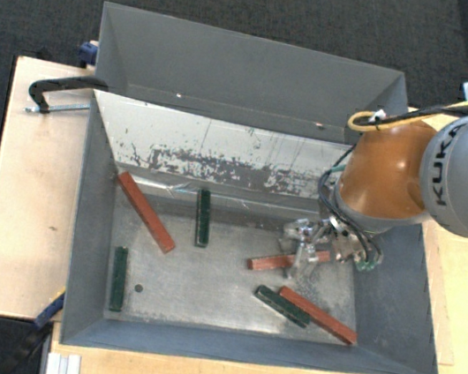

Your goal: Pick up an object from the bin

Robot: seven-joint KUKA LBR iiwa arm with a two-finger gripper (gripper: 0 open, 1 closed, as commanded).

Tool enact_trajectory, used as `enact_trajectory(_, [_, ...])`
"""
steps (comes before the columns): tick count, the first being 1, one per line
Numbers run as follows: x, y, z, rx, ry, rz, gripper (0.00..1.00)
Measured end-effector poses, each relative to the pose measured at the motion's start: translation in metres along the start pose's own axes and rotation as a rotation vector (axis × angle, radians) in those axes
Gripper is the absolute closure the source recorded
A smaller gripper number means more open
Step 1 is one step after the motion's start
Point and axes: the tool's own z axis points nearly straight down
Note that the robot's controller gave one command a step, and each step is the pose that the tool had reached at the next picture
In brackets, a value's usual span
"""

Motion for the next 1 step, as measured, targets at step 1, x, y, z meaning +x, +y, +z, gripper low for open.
enact_trajectory(1, [-0.0134,-0.0032,-0.1569,0.001,-0.004,-0.043,1.00])
